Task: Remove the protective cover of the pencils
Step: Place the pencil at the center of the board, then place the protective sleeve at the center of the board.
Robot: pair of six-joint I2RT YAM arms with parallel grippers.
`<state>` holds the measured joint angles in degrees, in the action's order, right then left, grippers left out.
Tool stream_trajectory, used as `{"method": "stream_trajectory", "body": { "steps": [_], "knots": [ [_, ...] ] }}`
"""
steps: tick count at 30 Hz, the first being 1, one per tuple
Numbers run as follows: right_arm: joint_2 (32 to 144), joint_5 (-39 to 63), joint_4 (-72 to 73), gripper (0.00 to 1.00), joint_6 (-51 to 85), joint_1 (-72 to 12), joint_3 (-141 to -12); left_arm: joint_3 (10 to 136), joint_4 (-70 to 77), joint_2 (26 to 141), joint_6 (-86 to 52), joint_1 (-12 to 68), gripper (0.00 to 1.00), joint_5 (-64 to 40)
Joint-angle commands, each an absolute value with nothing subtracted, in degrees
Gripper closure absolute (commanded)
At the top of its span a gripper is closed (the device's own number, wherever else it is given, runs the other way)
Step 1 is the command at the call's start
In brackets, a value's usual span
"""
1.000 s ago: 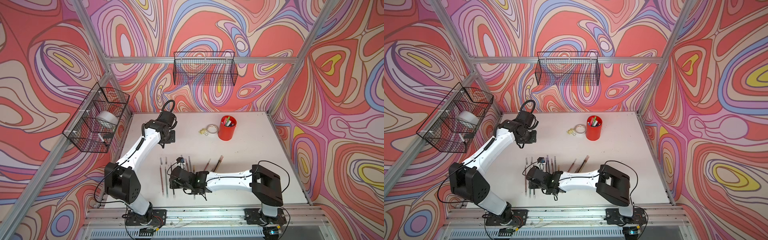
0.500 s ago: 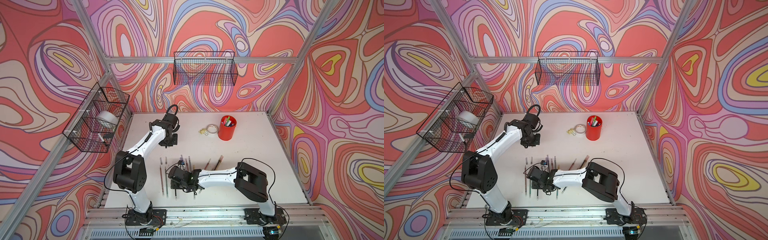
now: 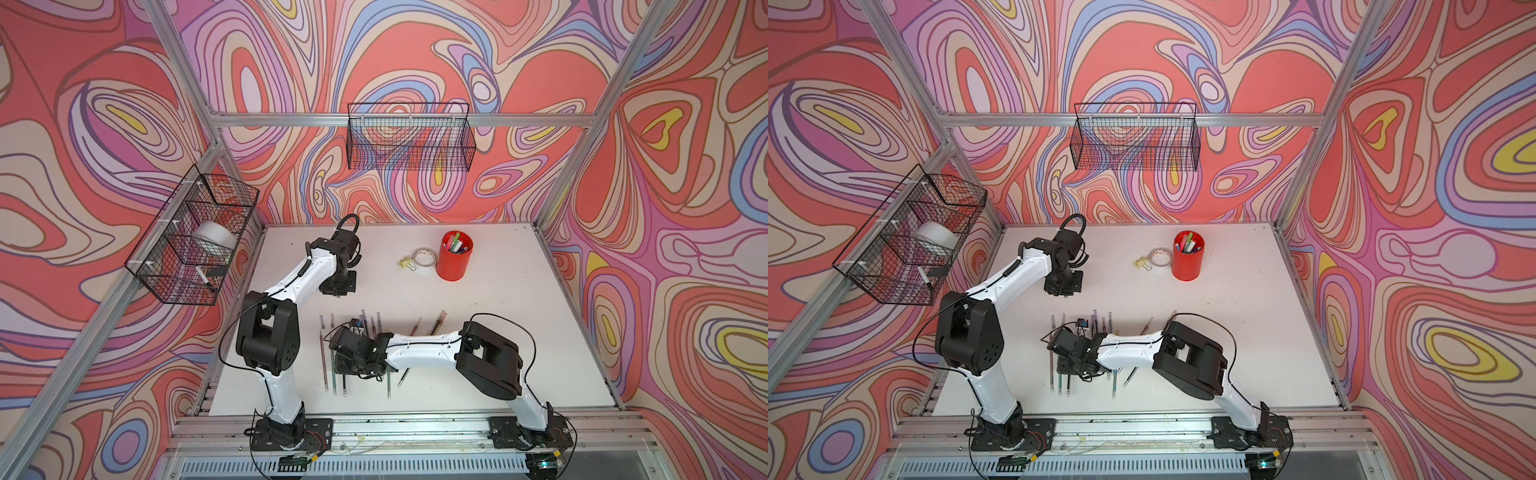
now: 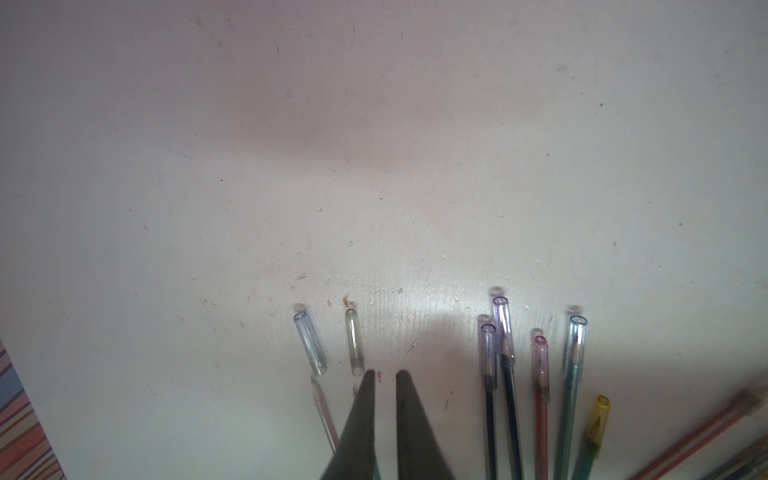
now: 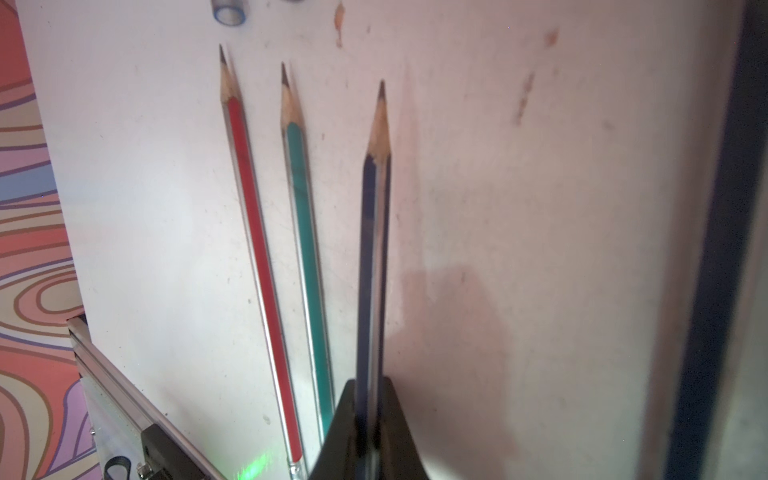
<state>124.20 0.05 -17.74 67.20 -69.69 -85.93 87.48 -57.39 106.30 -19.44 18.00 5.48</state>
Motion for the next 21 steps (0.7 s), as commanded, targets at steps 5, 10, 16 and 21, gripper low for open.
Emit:
{"method": "stream_trajectory", "body": {
  "steps": [5,10,16,21],
  "knots": [
    [126.3,-0.2,-23.5,0.86,67.7,-69.0,-85.3,88.3,-61.2,109.4,-19.3,17.8,1.00,5.2],
    [125.7,-1.2,-25.1,0.81,68.0,-69.0,-85.6,83.1,-60.5,108.5,-24.3,17.8,1.00,3.7],
    [125.7,-1.4,-25.5,0.78,68.4,-68.8,-84.9,81.2,-59.1,110.2,-26.3,17.8,1.00,0.8],
    [125.8,-1.4,-25.6,0.77,68.4,-68.7,-84.8,81.2,-58.5,110.0,-26.2,17.8,1.00,1.0]
  ]
}}
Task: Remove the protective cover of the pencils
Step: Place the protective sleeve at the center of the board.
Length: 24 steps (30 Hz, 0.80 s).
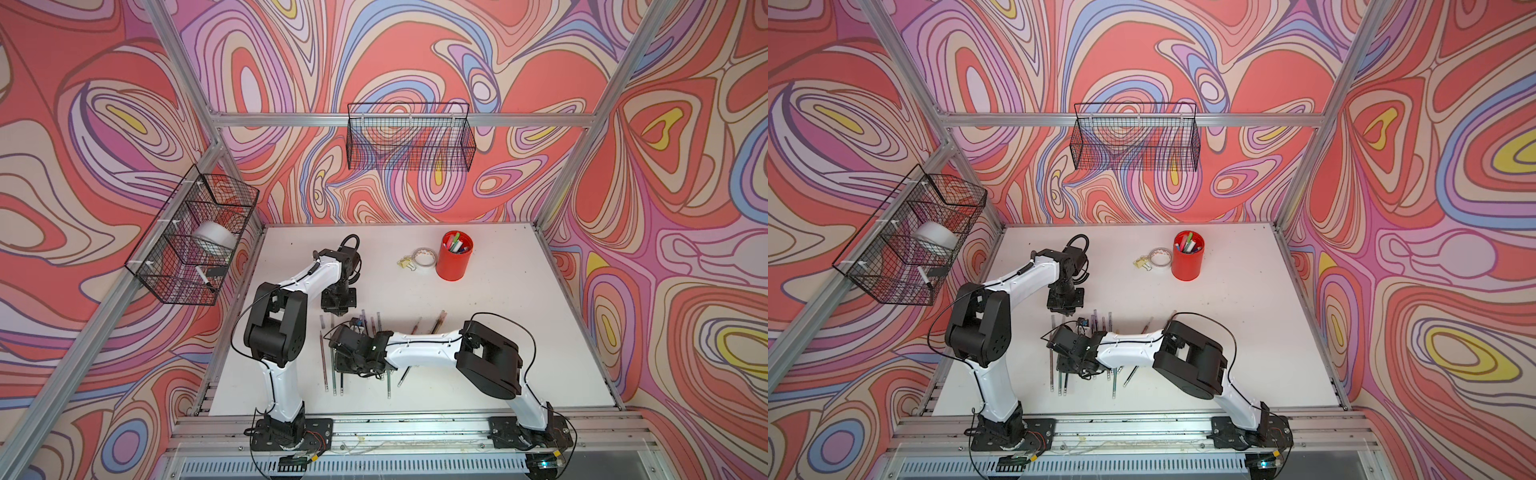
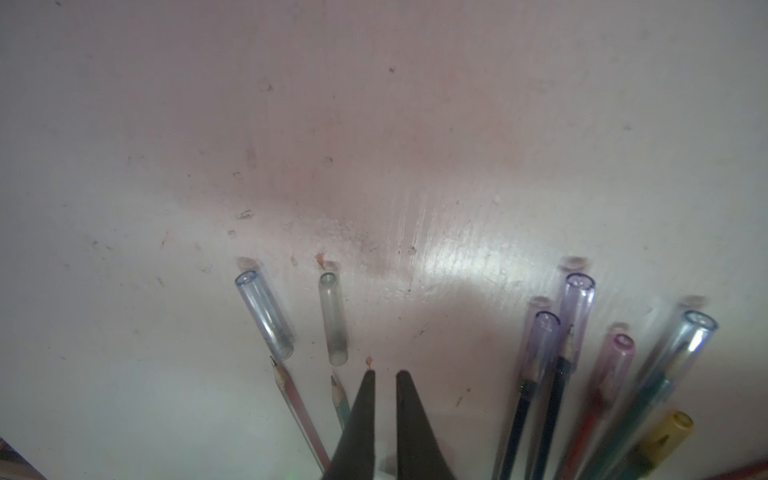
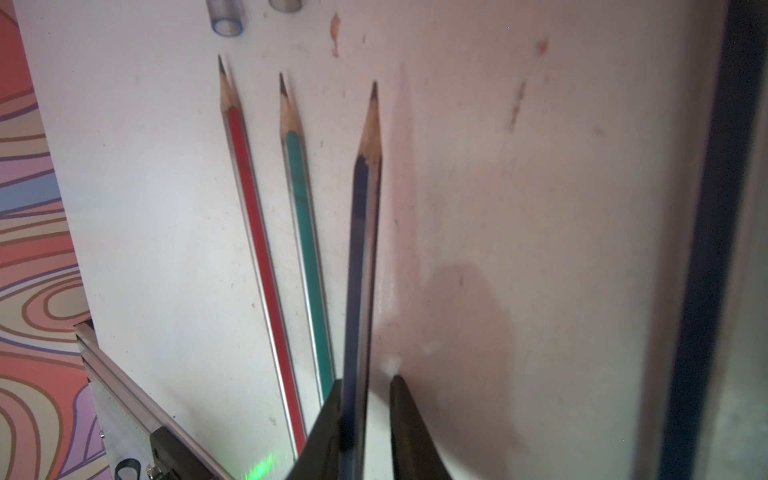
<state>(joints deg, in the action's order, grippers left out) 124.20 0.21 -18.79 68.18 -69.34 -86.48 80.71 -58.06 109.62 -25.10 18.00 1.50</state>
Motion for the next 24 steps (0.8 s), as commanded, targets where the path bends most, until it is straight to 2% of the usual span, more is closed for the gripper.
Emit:
{"method": "stream_trajectory", "body": {
  "steps": [1,3,5,7,14,22,23,24],
  "knots": [
    [125.8,-1.5,-25.8,0.76,68.4,-68.7,-84.8,81.2,-58.4,110.4,-26.3,17.8,1.00,0.5],
    [125.6,-1.9,-26.3,0.74,68.5,-68.6,-84.8,81.2,-58.5,111.1,-26.2,17.8,1.00,-0.2],
    [125.4,-2.3,-26.7,0.66,68.5,-68.5,-84.6,81.5,-58.6,111.8,-26.3,17.8,1.00,-0.4],
    [125.0,-2.9,-27.3,0.64,68.7,-68.6,-84.5,81.6,-58.7,112.0,-26.3,17.8,1.00,-0.2],
    [124.8,-4.8,-29.9,0.72,68.1,-68.4,-85.2,82.0,-59.1,112.6,-26.3,17.8,1.00,0.0],
    [130.9,-7.4,-42.4,0.72,65.1,-68.6,-95.4,82.2,-59.3,112.6,-26.2,17.8,1.00,0.3],
    [131.1,-7.3,-42.0,0.76,65.2,-68.6,-95.4,82.3,-59.2,112.6,-26.3,17.8,1.00,0.2],
    [131.2,-7.0,-41.7,0.84,65.2,-68.6,-95.3,82.3,-59.2,112.6,-26.2,17.8,1.00,0.2]
  ]
}}
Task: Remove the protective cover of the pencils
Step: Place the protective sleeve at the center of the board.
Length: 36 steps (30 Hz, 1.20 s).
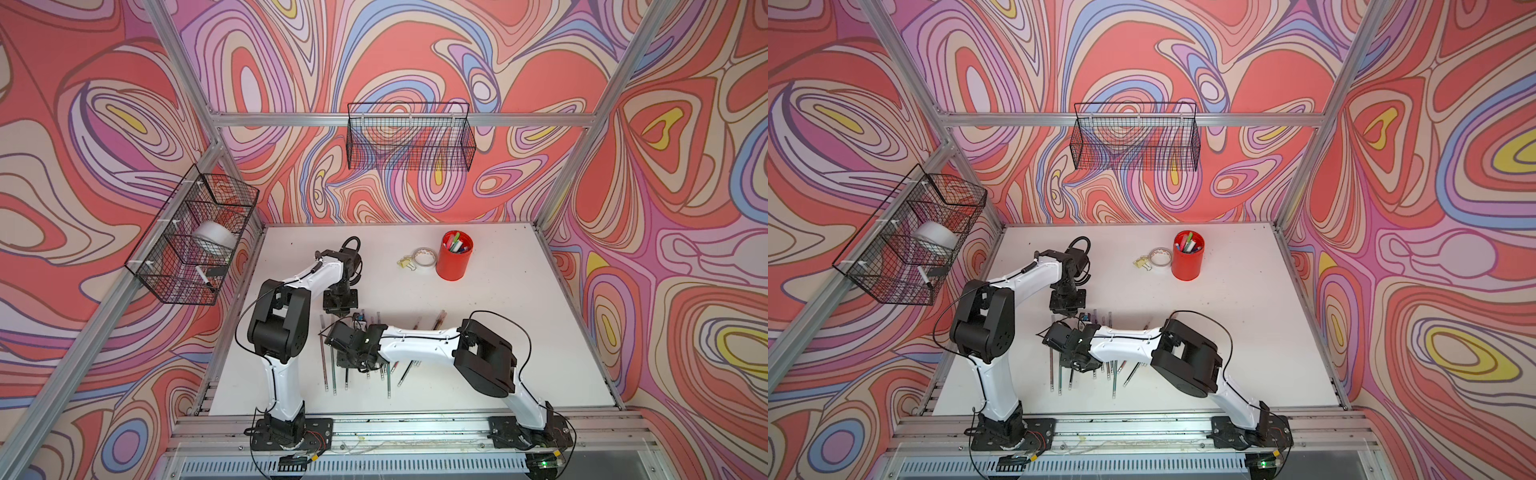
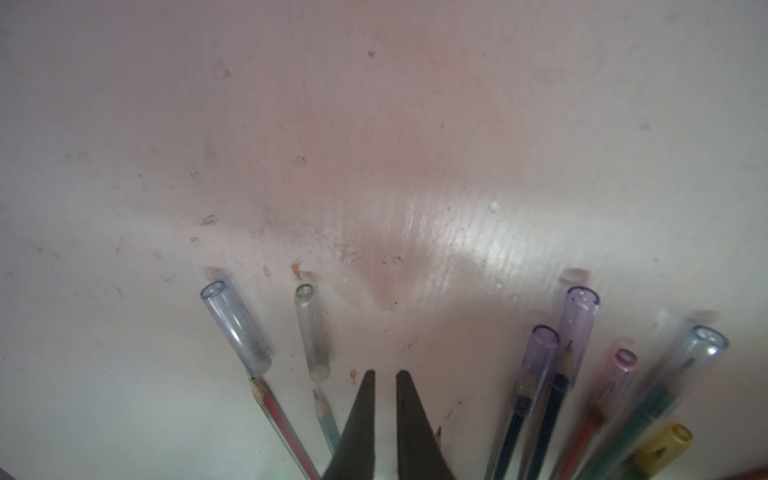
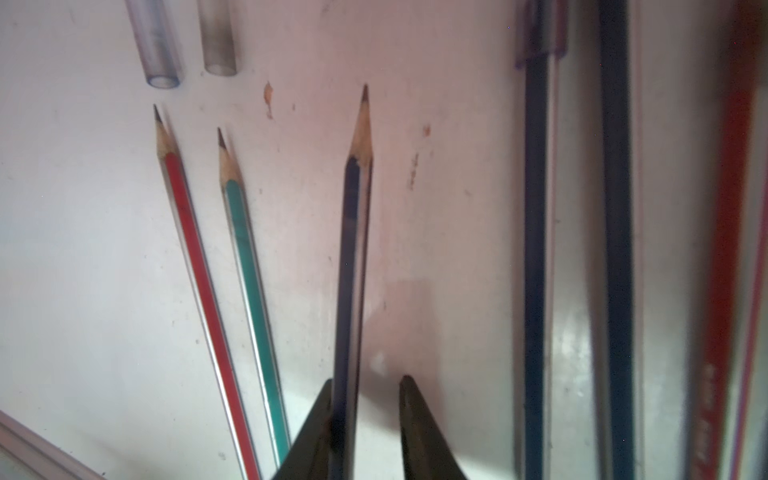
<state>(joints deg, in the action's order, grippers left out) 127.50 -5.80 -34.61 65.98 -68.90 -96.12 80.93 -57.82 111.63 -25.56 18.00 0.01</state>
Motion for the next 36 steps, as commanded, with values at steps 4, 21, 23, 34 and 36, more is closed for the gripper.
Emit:
{"method": "stream_trajectory", "body": {
  "steps": [4,21,23,34,36],
  "knots": [
    [131.1,-7.0,-41.5,1.00,64.8,-68.6,-95.4,82.2,-59.2,112.1,-26.2,17.8,1.00,0.1],
    [129.2,-3.5,-33.4,0.57,63.8,-68.6,-91.3,82.2,-59.2,112.2,-26.0,17.8,1.00,-0.2],
    [129.1,-3.5,-33.6,0.57,63.9,-68.6,-91.3,82.2,-59.2,112.3,-26.1,17.8,0.94,0.0],
    [124.8,-7.2,-34.0,0.59,65.5,-68.6,-87.2,82.3,-59.9,113.5,-26.4,17.8,0.75,1.9],
    [124.4,-7.4,-33.8,0.59,65.4,-68.6,-87.0,82.4,-59.7,113.5,-26.3,17.8,0.73,1.8]
  ]
}}
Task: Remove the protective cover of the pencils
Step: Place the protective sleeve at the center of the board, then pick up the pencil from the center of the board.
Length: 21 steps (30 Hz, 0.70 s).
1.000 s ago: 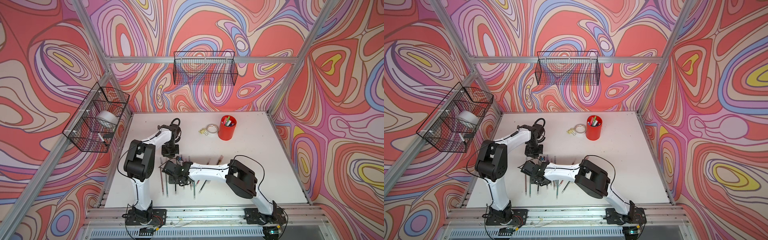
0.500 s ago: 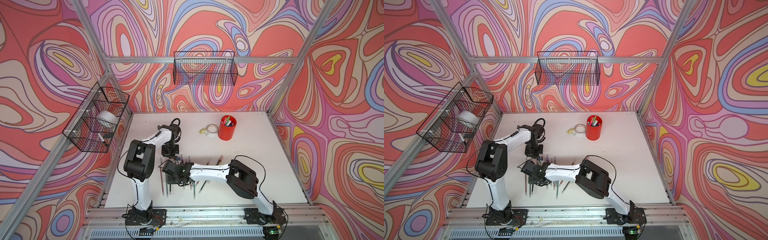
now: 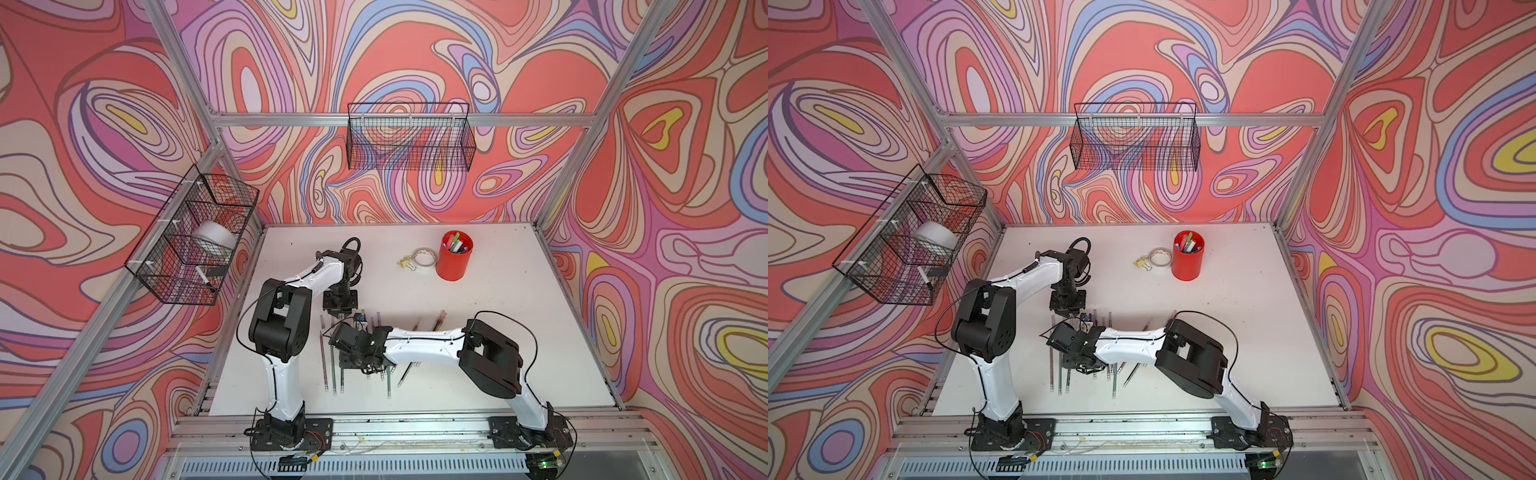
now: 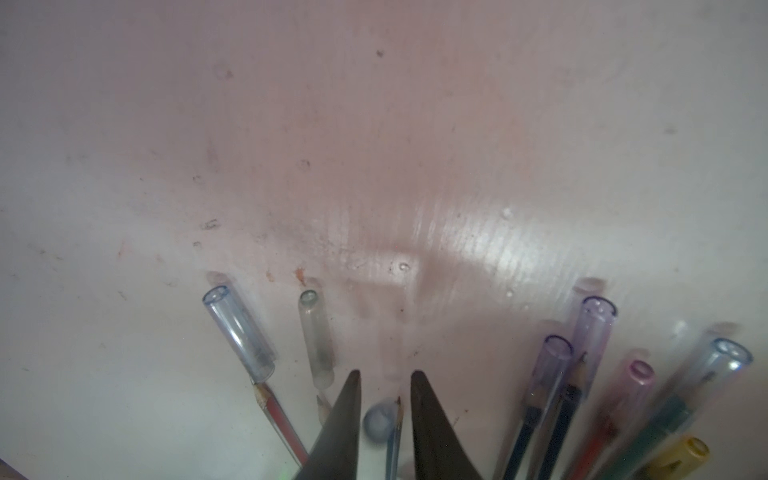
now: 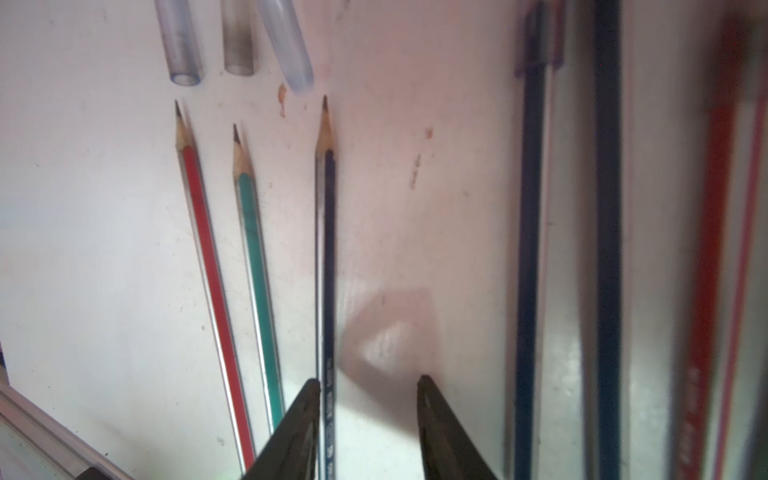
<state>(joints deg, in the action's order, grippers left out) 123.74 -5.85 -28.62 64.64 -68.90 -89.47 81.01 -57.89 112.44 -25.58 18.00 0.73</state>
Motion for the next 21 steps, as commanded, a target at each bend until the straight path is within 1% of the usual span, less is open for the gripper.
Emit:
{"method": "stream_trajectory", "body": {
  "steps": [1,8,13,17,21],
  "knots": [
    [124.4,-7.3,-33.2,0.59,65.1,-68.5,-86.9,82.4,-59.8,113.4,-26.3,17.8,0.73,1.8],
    [122.9,-6.3,-29.8,0.57,61.3,-68.7,-89.6,82.9,-59.5,112.5,-26.0,17.8,0.69,1.4],
    [120.2,-9.1,-30.9,0.58,61.0,-69.4,-89.4,83.0,-59.4,111.6,-25.8,17.8,0.68,1.3],
    [117.4,-12.0,-31.5,0.61,61.7,-69.4,-86.6,83.0,-59.1,110.1,-25.7,17.8,0.67,1.0],
    [116.6,-13.6,-32.9,0.61,61.7,-69.4,-86.2,82.2,-57.4,106.9,-25.2,17.8,0.64,0.5]
  ]
}}
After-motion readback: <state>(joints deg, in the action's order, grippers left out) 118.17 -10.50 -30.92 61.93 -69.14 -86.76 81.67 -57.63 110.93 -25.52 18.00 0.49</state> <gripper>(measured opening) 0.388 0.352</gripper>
